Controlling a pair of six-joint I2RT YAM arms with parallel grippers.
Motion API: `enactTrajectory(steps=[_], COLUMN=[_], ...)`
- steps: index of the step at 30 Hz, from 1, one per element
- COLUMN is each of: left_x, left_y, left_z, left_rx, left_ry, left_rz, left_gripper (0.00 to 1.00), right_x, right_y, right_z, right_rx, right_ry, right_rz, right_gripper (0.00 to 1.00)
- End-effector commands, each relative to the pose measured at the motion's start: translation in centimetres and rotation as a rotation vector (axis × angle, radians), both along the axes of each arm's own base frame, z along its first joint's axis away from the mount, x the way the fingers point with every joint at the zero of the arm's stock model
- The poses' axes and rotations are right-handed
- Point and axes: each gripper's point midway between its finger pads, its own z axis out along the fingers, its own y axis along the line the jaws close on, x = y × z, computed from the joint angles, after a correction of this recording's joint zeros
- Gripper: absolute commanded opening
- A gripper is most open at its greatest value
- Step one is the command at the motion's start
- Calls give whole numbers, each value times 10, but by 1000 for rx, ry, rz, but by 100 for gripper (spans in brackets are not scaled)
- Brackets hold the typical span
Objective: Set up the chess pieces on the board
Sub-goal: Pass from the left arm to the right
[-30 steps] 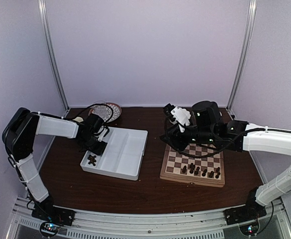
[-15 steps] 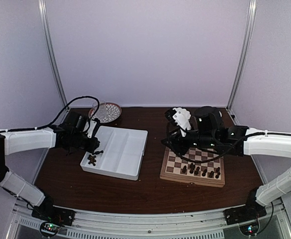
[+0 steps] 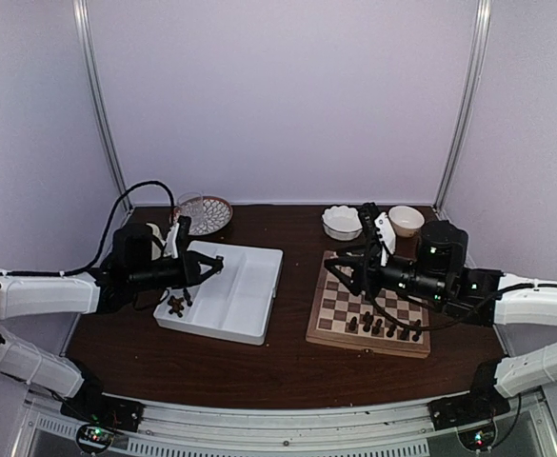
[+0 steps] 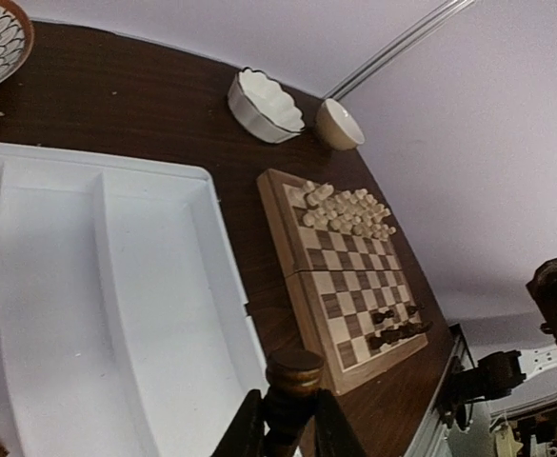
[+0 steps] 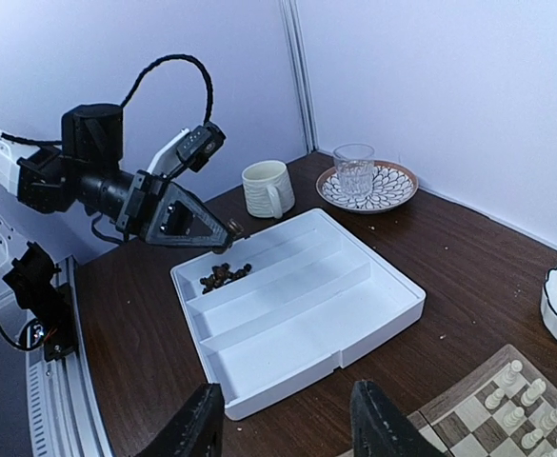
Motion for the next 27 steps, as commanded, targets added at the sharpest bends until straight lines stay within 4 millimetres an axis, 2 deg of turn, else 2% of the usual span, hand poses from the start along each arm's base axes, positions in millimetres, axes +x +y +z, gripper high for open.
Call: enactTrajectory(steps=[1,4,10,12,15,17,21,25,27], left_x=[-9,-17,-30,-35,-46,-54,-67,-85,-97], left_y=[-41,-62,-91,-99,-114,-126,-138,-150,-157], left_z=[56,66,75,76,77,77,71,68,66], left_rx=[-274,-325,-385,-401,-414,-411,-398,-369,-352], left_ry=[-59,-57,-66,-67,-69,-62,-41,-27,-22], left_rz=[-76,-110,-149,-154,-190,-223,-270,-327,-362], left_gripper=[16,15,14,14,14,14,14,15,17], right_x=[1,10,3,2,0,-8,-26,-47,-51], right_y=[1,4,11,17,28,35,39,48,50], right_z=[29,19,10,1,-15,-21,-29,-37,-40], right_rx=[130,78,-88,-124,-236,-295,-356,-408,-428], right_ry=[-43,-15,-227,-236,-228,-265,-393,-511,-568], right_rz=[-12,-62,-117,-110,-69,-32,31,141,146], right_gripper=[50,49,65,71,73,75,87,86,85])
